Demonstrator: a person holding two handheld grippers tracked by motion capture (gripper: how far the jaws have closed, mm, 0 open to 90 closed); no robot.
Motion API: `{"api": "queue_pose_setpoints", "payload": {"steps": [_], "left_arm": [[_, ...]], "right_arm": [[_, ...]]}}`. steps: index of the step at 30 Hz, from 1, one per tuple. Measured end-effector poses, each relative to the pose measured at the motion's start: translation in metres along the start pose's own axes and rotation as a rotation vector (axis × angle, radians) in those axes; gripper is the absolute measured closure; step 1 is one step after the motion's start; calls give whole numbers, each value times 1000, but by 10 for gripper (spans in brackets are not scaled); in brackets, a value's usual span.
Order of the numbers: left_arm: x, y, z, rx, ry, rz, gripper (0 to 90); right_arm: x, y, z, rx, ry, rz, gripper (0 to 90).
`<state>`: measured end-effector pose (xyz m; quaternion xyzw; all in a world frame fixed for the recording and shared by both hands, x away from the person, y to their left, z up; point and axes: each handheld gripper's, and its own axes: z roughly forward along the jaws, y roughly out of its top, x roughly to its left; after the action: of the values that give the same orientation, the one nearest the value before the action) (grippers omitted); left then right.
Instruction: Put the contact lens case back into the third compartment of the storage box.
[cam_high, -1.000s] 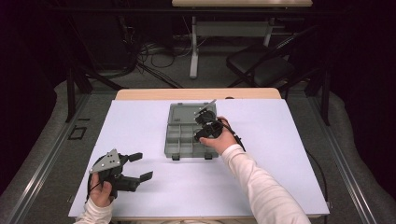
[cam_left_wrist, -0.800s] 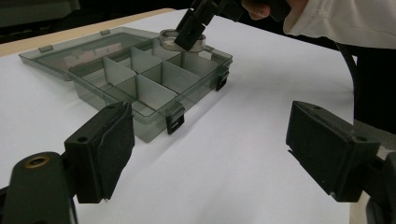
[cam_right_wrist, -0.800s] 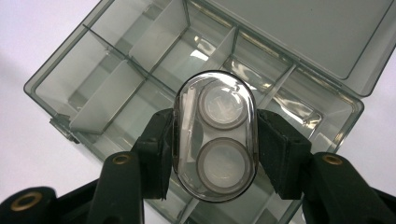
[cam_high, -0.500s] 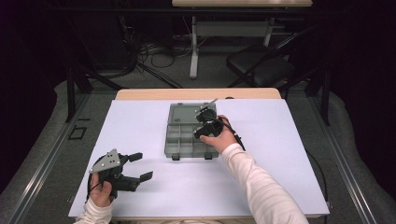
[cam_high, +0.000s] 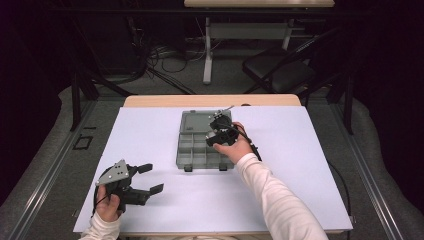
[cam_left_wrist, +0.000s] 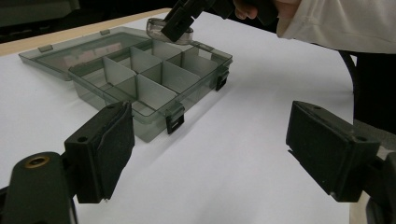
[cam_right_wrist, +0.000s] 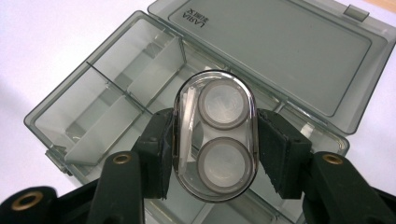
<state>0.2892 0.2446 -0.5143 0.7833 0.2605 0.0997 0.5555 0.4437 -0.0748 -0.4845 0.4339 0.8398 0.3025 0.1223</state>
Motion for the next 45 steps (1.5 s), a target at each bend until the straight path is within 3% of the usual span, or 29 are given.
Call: {"api": "queue_pose_setpoints", "payload": {"steps": [28,45], "left_arm": [[0,0,0,-1,-1,-2,160],[0,0,0,1,-4,-2,161]], "right_arm": [[-7,1,9,-97,-3,-3,488],[-11,0,24,-90,6,11,487]]}}
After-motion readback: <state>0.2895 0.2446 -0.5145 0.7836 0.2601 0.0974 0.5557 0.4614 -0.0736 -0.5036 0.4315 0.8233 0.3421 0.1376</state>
